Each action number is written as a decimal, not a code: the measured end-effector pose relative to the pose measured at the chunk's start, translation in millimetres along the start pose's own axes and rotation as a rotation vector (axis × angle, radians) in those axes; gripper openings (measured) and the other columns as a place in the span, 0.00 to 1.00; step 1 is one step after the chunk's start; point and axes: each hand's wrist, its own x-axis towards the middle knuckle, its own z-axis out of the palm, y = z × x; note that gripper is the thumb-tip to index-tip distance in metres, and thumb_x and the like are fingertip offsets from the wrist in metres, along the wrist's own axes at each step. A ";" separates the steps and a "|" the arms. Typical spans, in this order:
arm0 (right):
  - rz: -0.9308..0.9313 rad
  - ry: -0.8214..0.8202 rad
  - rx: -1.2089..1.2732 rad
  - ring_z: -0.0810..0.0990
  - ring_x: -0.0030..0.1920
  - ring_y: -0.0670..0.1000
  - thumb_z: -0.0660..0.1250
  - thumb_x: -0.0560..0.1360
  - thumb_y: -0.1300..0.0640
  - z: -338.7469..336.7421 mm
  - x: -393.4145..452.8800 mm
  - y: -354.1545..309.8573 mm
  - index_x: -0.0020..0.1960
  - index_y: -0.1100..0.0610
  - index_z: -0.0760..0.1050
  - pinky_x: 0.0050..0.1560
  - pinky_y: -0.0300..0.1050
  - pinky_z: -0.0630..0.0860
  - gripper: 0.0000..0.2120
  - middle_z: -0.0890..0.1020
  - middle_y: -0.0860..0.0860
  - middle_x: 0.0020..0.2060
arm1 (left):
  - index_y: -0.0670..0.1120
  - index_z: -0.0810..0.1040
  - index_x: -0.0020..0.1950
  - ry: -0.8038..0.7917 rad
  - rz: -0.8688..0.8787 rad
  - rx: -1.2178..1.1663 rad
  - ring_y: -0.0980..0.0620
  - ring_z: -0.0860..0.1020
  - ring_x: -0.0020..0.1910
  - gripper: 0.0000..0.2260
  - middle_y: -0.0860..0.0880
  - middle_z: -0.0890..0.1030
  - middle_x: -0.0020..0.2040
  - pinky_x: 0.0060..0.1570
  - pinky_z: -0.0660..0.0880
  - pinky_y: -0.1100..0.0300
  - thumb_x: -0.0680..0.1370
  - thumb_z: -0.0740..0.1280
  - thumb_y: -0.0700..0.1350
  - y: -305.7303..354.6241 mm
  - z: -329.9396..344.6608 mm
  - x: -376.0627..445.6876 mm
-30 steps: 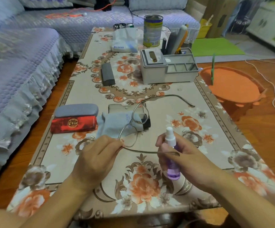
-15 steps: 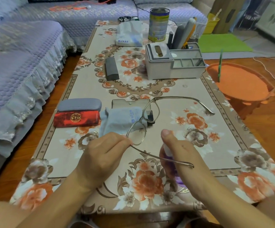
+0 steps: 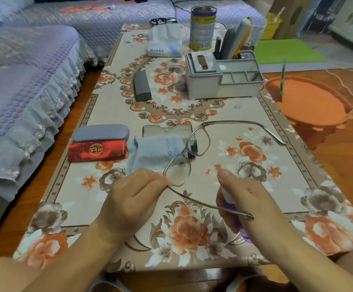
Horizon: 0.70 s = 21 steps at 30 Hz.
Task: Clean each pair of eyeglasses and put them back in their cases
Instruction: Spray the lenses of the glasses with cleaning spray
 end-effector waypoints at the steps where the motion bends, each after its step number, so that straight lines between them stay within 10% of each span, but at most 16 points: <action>1: -0.026 0.008 -0.013 0.69 0.23 0.49 0.53 0.79 0.29 -0.5 -0.9 1.2 0.31 0.69 0.68 0.30 0.35 0.70 0.43 0.71 0.56 0.21 | 0.35 0.86 0.46 0.002 -0.004 -0.022 0.48 0.82 0.43 0.02 0.42 0.84 0.42 0.47 0.80 0.60 0.77 0.73 0.33 2.4 2.1 2.0; 21: -0.380 0.243 0.177 0.69 0.24 0.54 0.51 0.70 0.28 -50.4 -28.0 -101.6 0.30 0.68 0.70 0.30 0.50 0.66 0.41 0.71 0.67 0.25 | 0.30 0.84 0.48 0.109 0.419 0.159 0.40 0.83 0.37 0.07 0.36 0.83 0.42 0.36 0.81 0.48 0.80 0.71 0.36 23.4 -101.2 173.4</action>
